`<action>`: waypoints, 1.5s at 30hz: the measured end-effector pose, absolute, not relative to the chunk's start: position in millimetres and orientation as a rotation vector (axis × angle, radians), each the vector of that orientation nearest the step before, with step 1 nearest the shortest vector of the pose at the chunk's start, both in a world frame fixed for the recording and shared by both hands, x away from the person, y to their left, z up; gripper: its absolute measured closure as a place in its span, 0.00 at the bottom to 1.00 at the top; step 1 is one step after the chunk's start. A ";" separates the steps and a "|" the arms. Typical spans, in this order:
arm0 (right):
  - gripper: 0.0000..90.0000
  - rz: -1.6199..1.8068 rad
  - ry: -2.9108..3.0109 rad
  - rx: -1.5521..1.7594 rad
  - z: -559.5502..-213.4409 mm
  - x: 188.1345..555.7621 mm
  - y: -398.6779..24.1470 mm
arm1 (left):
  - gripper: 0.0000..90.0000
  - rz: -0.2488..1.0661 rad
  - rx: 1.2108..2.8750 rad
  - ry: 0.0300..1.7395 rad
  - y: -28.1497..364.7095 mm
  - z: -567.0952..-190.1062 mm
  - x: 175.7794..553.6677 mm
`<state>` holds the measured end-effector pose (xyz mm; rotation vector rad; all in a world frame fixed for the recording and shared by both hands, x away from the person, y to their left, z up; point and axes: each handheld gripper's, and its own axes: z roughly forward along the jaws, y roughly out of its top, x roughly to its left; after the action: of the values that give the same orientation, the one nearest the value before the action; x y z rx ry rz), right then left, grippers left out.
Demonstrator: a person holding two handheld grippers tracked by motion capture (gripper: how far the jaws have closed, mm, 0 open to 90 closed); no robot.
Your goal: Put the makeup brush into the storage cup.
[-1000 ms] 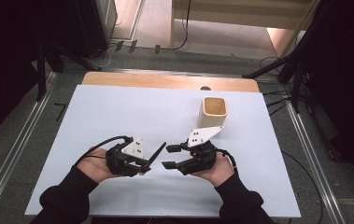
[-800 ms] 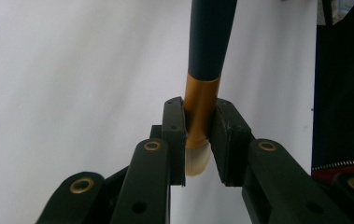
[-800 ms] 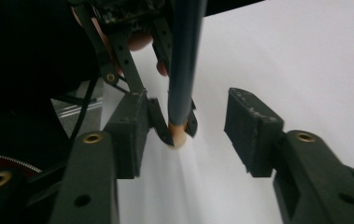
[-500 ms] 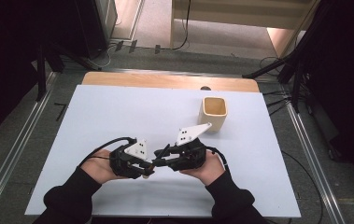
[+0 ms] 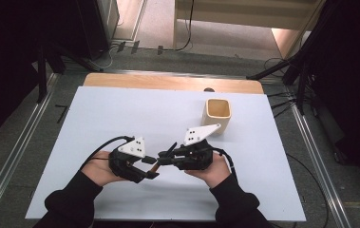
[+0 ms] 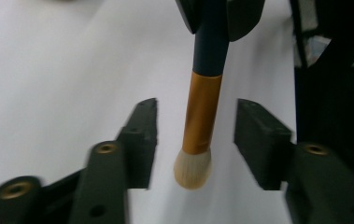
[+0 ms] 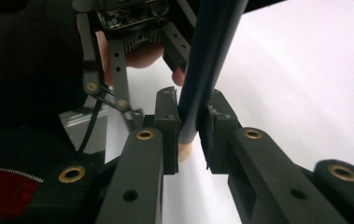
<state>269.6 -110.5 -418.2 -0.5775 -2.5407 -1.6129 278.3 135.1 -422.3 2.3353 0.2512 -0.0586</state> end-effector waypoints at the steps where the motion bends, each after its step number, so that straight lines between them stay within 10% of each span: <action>1: 0.89 -1.625 -2.535 -0.583 -417.4 269.7 -112.9 | 0.52 -0.059 2.335 0.251 135.1 -422.3 278.3; 15: 0.89 -1.874 -2.324 -0.681 -416.4 269.9 -146.4 | 0.47 -0.083 2.092 0.317 147.9 -429.7 279.2; 31: 0.88 -1.850 -2.260 -0.662 -424.6 269.8 -139.8 | 0.81 -0.087 2.068 0.300 136.8 -431.1 273.8; 41: 0.86 -1.836 -2.259 -0.642 -424.6 271.1 -139.0 | 0.85 -0.089 2.101 0.253 136.1 -428.0 272.1; 45: 0.64 -1.834 -2.304 -0.630 -420.8 269.3 -140.0 | 0.85 -0.096 2.137 0.255 140.2 -425.9 274.1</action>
<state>269.3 -140.0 -420.8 -0.6301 -2.3040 -1.8344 274.1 140.2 -425.9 2.1371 0.2549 -0.0959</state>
